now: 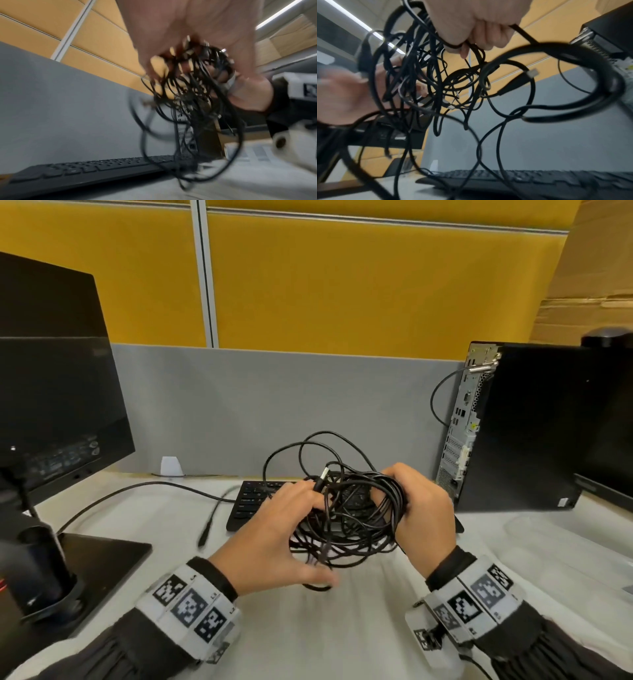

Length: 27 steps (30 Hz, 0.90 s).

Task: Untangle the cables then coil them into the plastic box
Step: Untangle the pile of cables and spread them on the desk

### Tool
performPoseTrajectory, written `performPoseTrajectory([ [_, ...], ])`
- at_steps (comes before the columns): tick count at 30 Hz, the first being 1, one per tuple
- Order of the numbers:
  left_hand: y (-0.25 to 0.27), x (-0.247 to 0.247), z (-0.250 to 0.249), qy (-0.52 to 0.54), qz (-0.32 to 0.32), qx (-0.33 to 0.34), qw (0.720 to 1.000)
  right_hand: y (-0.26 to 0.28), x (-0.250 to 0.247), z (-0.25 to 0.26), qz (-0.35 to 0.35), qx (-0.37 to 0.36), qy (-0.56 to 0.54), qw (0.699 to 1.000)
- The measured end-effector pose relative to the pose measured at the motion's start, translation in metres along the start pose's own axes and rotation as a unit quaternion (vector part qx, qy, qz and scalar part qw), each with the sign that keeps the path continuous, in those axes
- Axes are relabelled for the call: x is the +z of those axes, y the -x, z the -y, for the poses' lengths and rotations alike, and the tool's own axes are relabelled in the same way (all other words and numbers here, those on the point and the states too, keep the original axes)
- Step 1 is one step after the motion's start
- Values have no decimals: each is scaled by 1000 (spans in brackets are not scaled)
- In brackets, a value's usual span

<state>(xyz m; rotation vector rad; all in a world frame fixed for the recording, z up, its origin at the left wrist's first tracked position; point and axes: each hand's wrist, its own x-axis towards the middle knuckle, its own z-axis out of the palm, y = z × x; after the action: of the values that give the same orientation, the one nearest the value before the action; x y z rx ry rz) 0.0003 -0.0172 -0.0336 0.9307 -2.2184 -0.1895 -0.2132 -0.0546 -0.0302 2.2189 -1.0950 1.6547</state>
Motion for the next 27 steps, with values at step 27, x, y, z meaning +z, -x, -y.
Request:
performPoseTrajectory([
  [27, -66, -43, 2, 197, -204, -168, 944, 13, -15, -37, 239, -24, 5, 971],
])
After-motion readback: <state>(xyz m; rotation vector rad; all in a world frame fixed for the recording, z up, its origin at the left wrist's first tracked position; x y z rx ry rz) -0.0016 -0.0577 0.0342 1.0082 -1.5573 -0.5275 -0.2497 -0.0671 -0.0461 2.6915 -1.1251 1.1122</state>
